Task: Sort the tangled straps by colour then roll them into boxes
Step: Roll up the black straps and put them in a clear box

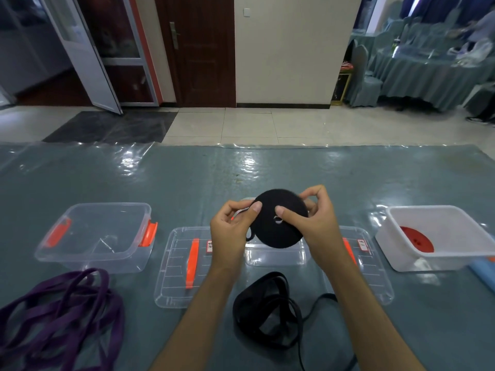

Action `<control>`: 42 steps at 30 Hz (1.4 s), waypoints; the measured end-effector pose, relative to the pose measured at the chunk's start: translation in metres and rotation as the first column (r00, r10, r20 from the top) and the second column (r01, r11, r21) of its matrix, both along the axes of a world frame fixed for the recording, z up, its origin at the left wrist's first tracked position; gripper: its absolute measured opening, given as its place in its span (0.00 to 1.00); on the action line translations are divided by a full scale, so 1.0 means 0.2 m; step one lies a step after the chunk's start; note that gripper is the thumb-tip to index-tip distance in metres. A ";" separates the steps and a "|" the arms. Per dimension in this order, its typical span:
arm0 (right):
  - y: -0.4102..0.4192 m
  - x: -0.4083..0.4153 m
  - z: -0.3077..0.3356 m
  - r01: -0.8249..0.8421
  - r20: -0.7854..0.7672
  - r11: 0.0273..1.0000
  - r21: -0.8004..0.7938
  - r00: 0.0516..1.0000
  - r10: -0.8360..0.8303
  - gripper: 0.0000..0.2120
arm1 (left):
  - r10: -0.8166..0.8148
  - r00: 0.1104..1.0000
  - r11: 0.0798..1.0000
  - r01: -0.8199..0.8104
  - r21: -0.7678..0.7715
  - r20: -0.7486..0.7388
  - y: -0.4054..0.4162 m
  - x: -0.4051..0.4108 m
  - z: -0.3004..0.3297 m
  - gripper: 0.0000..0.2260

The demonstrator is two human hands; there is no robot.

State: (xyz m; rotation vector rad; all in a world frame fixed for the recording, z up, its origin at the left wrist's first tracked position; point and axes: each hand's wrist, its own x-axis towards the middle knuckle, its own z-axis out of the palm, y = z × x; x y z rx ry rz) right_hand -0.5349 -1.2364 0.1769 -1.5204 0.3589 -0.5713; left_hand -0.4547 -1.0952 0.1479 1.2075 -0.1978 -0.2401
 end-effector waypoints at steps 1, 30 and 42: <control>-0.01 0.00 -0.01 -0.043 -0.030 0.999 -0.010 0.999 0.043 0.19 | 0.004 1.000 1.000 -0.004 0.006 -0.013 0.00 0.00 0.00 0.08; -0.21 0.35 -0.28 0.144 -0.018 0.960 0.242 0.989 -0.144 0.20 | 0.059 0.955 0.993 -0.086 -0.081 -0.292 -0.25 0.23 -0.23 0.13; -0.37 0.47 -0.59 0.279 -0.150 0.875 0.396 0.960 -0.238 0.15 | -0.071 0.892 0.993 0.103 0.050 -0.447 -0.43 0.37 -0.40 0.17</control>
